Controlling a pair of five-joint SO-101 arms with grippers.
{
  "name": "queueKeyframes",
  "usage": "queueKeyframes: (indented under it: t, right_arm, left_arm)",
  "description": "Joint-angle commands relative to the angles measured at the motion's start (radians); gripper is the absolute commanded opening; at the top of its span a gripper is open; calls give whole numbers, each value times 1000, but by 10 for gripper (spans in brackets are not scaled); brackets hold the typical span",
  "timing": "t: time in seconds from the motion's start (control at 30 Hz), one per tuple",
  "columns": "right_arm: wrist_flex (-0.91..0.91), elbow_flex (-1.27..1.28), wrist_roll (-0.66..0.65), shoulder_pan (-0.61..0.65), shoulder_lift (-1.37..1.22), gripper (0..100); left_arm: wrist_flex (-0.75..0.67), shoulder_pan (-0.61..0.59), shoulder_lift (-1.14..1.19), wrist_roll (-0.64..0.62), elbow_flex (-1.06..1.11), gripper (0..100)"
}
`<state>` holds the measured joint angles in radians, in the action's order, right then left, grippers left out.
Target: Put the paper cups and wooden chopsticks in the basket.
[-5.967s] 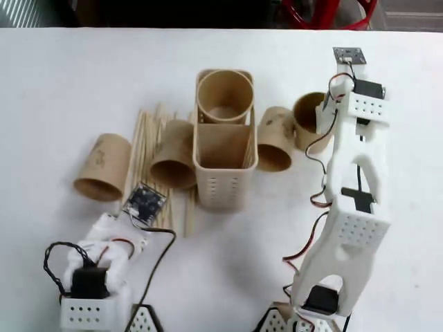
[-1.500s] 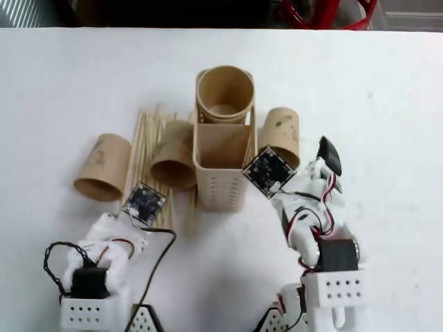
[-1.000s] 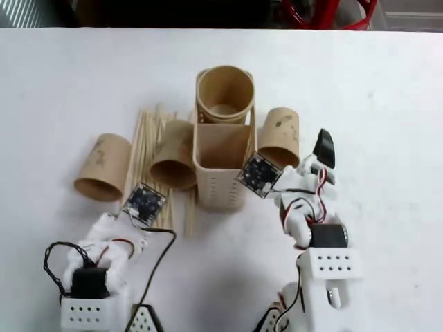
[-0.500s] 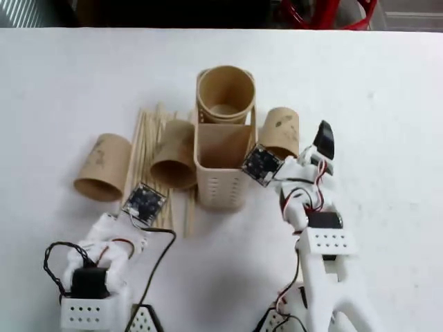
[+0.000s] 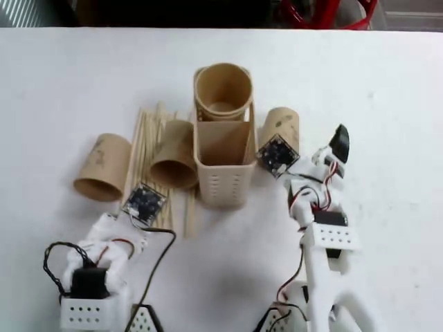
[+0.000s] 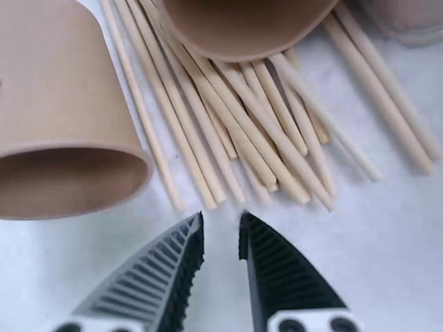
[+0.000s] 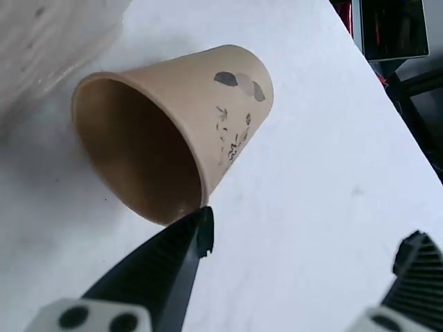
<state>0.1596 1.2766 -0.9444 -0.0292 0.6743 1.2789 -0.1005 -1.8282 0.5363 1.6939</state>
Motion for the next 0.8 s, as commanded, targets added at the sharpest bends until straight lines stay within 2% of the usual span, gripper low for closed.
queueKeyframes:
  t: [0.0,0.27,0.57,0.77]
  right_arm:
    - [24,-2,35,1,61,398]
    - [31,-2,144,16,105,398]
    - [24,-3,157,70,54,398]
    - [24,-49,242,65,54,398]
  left_arm:
    - [15,-5,7,3,-2,102]
    - [15,-5,7,3,-2,102]
    - [15,-5,7,3,-2,102]
    - [15,-5,7,3,-2,102]
